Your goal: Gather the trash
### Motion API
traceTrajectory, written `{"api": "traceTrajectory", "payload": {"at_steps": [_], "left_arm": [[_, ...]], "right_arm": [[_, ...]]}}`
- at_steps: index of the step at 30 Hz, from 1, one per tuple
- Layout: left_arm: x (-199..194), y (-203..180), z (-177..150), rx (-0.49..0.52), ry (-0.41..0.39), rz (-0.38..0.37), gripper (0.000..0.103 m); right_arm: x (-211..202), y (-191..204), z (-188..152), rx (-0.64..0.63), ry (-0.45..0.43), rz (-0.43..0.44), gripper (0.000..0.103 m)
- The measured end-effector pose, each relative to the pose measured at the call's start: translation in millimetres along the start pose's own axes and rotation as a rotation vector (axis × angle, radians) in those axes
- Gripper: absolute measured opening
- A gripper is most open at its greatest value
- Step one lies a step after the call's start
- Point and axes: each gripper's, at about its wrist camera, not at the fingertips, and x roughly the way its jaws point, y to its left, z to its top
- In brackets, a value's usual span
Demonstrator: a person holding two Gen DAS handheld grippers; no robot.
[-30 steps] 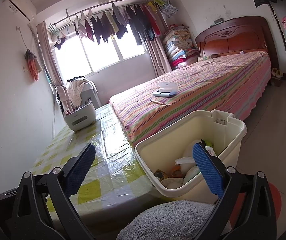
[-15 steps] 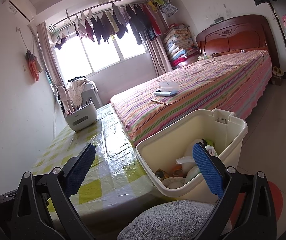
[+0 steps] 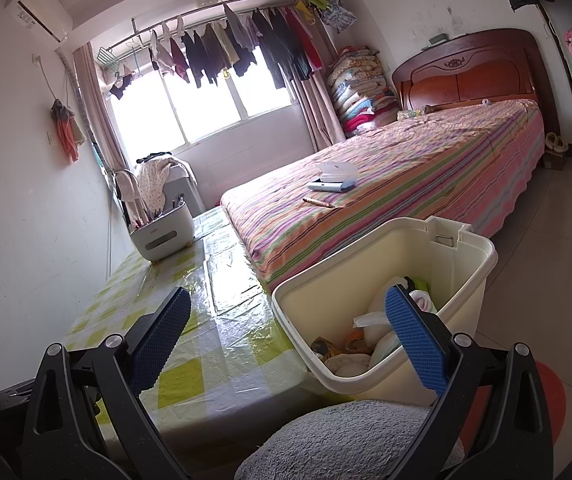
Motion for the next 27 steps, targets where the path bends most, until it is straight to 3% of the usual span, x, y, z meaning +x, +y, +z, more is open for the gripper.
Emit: {"api": "traceTrajectory", "payload": {"at_steps": [27], "left_arm": [[3.0,-8.8,-2.3,0.067,0.002,0.028,0.078]], "right_arm": [[-0.1,1.2,-0.6,0.000,0.002,0.000,0.096]]}}
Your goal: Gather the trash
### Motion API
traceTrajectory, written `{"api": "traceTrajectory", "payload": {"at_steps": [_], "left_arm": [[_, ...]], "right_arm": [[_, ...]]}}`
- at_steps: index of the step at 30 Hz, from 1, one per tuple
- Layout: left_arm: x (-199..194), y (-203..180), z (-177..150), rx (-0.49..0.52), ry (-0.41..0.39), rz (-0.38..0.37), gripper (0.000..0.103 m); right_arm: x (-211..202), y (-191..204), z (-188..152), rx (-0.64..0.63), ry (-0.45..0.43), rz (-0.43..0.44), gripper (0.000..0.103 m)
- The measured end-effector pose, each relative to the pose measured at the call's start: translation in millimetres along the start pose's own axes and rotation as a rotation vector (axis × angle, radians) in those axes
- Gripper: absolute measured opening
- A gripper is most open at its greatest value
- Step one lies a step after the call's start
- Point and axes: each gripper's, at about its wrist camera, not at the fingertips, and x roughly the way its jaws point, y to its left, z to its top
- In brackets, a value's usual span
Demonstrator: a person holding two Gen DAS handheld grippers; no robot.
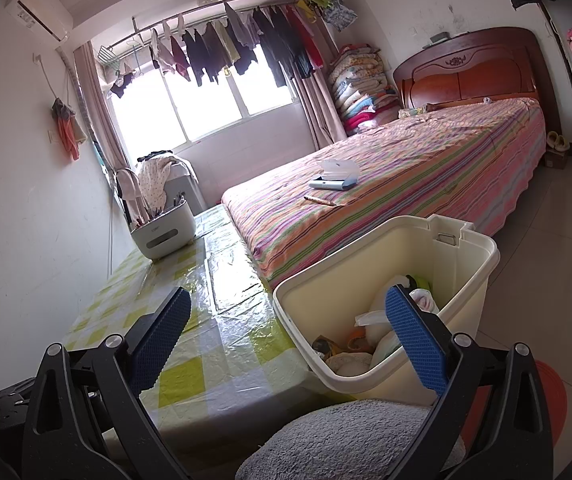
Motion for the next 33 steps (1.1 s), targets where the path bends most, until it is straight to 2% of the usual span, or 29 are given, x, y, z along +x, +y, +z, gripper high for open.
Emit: {"api": "traceTrajectory", "payload": {"at_steps": [10,18,26,33], "left_arm": [[-2,-12,-1,0.100,0.001,0.022,0.078],[-3,-8,0,0.078,0.003,0.018,0.078],[-6,-15,-1,0.124,-0.013,0.036,0.078],[-14,-13,2,0.125,-0.077,0.029,0.078]], "right_arm": [[0,0,0,0.000,-0.001,0.000,0.096],[0,0,0,0.001,0.000,0.002,0.096],[1,0,0,0.001,0.000,0.003,0.096],[0,1,0,0.001,0.000,0.002,0.096]]}}
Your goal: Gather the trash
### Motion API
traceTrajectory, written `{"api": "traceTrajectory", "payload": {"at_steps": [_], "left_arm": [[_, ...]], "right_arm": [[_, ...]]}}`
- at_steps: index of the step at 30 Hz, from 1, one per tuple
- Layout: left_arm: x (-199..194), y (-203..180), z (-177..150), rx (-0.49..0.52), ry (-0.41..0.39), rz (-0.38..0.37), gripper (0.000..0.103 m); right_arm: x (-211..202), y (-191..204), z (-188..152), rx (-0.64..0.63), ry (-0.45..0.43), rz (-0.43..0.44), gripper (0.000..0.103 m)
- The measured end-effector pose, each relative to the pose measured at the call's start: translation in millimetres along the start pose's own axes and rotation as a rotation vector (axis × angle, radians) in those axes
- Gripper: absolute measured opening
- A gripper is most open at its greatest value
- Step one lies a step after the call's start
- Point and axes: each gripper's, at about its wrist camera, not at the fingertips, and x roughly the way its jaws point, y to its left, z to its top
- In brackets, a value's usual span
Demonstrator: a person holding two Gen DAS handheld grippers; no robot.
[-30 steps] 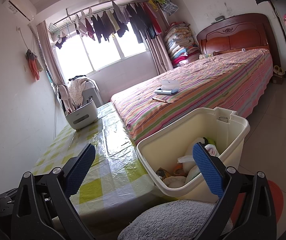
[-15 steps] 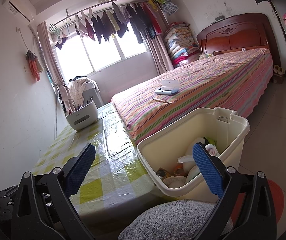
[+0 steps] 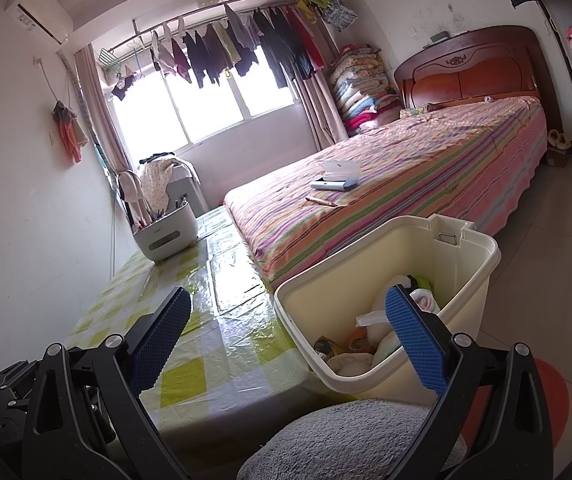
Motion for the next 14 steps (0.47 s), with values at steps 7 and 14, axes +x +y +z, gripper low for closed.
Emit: {"api": "traceTrajectory", "payload": {"at_steps": [7,14], "left_arm": [[3.6,-1.3,-0.6,0.006,0.012,0.018,0.078],[5.1,-3.5,-1.4,0.026,0.015,0.030,0.078]], "right_arm": [[0.1,0.2,-0.1,0.000,0.000,0.000,0.096],[-0.2,0.3,0.0,0.001,-0.001,0.000,0.096]]}}
